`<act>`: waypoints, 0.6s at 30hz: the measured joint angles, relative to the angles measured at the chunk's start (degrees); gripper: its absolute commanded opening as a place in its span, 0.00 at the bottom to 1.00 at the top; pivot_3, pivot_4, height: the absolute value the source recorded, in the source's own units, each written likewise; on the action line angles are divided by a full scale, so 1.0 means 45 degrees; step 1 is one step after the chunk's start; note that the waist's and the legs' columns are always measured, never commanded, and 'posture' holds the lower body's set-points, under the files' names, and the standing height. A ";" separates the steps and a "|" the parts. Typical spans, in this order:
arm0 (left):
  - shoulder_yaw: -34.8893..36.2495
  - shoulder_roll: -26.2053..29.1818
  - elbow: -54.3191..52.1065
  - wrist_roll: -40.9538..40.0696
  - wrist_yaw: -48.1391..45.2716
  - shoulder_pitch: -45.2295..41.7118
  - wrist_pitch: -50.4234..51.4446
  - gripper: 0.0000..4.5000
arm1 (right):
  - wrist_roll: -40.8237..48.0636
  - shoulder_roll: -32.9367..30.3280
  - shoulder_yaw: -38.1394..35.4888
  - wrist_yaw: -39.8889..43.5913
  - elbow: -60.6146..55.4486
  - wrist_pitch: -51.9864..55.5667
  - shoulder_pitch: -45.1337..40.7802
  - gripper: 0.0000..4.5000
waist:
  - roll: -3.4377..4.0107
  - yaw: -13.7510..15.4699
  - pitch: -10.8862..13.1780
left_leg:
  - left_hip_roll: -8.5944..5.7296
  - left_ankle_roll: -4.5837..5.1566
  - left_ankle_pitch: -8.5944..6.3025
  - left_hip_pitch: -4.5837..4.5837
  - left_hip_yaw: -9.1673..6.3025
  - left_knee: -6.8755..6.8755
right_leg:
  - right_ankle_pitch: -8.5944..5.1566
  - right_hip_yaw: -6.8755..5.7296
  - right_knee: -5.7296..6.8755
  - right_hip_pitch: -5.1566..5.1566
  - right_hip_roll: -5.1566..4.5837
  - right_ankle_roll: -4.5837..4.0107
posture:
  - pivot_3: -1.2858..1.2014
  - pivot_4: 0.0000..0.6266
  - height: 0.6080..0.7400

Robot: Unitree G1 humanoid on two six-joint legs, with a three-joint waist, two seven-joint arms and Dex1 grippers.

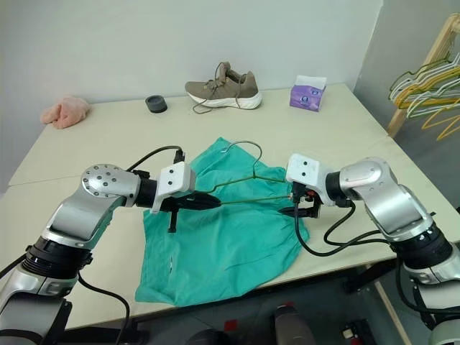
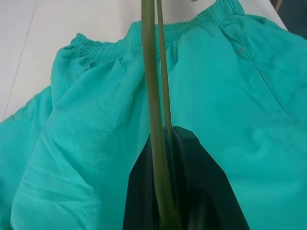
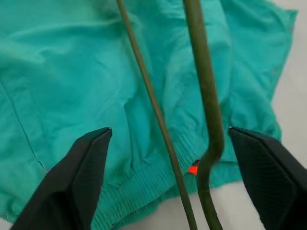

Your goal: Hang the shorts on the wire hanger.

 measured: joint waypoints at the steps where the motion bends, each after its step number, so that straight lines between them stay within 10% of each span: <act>1: 0.0000 0.0001 0.0000 0.0023 0.0000 0.0014 0.0000 0.00 | -0.0037 0.0023 0.0055 0.0087 0.0082 0.0016 0.0000 0.63 | 0.0000 0.0003 0.0000 | 0.0000 0.0000 0.0000 0.0000 0.0000 0.0000 | 0.0000 0.0000 0.0000 -0.0001 0.0000 0.0000 | 0.43 0.16 1.00; 9: 0.0003 -0.0070 -0.0059 0.0079 0.0007 0.0248 0.0018 0.00 | -0.0049 0.0158 0.0080 0.0430 0.0136 0.0476 -0.0014 0.00 | 0.0000 0.0004 0.0000 | 0.0003 0.0000 0.0000 0.0001 -0.0006 0.0002 | -0.0006 -0.0007 0.0012 -0.0005 0.0001 0.0010 | 0.43 0.17 1.00; 18: 0.0142 -0.0235 -0.0053 0.0022 0.0003 0.0398 0.0191 0.00 | -0.0094 0.0028 0.0228 0.0639 -0.0006 0.0393 0.0135 0.00 | -0.0001 -0.0010 0.0001 | 0.0002 0.0000 0.0000 0.0000 -0.0012 0.0006 | -0.0010 -0.0009 0.0016 -0.0004 0.0002 0.0017 | 0.43 0.16 1.00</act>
